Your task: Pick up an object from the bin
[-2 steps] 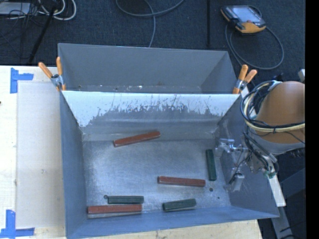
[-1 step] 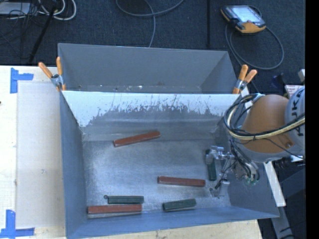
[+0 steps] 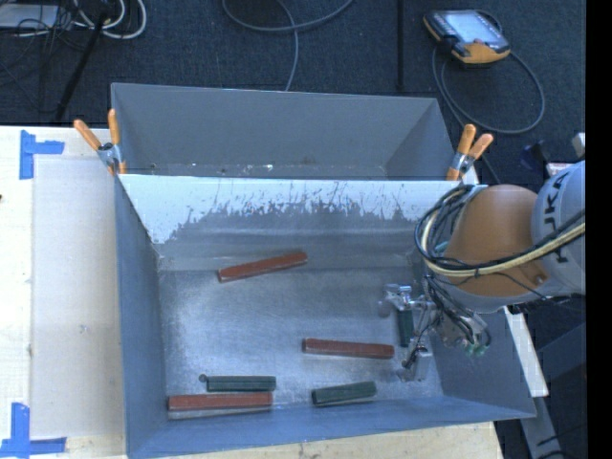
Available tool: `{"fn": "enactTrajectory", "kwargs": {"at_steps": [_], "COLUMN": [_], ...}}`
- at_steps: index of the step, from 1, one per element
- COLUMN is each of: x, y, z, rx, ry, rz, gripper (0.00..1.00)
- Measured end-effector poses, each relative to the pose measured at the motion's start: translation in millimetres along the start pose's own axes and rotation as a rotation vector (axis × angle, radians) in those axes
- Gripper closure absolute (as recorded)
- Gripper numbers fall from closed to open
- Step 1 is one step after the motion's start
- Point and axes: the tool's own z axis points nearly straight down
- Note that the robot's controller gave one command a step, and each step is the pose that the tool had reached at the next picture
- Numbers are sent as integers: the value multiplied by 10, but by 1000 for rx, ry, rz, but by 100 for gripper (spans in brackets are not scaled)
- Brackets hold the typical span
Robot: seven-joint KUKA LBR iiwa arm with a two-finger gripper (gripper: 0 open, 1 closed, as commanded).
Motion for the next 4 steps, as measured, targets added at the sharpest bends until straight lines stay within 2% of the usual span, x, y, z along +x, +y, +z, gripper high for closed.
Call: {"fn": "enactTrajectory", "kwargs": {"at_steps": [1, 2, 3, 4], "x": [51, 379, 379, 138], "y": [131, 792, 791, 693], "z": [213, 181, 181, -366], "rx": [0, 0, 0, 0], "ry": [-1, 0, 0, 3], "rz": [-131, 40, 39, 46], "gripper": [0, 100, 100, 100]}}
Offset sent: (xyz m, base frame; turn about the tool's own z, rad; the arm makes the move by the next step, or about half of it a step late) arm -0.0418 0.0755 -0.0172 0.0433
